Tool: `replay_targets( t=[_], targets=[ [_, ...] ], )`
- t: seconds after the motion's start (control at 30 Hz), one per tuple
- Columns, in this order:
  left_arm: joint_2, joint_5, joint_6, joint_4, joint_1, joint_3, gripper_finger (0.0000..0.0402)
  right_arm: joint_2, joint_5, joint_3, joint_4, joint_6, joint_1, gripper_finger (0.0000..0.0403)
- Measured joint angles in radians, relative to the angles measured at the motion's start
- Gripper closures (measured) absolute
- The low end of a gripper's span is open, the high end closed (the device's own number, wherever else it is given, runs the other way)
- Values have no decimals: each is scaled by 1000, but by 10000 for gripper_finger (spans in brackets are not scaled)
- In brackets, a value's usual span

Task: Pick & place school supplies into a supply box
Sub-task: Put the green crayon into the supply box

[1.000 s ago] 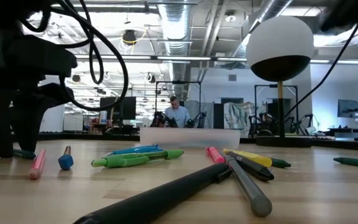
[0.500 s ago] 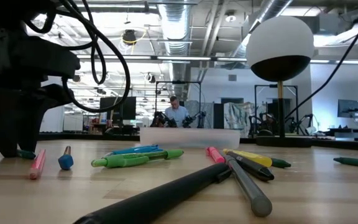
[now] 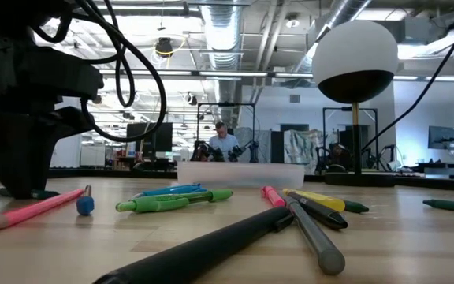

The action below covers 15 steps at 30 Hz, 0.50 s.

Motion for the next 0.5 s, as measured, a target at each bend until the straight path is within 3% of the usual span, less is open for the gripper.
replay_targets(
  t=[0.5],
  targets=[
    [4, 9, 42, -15, 1, 15, 362, 0, 0, 0, 0, -1, 0, 280]
  ],
)
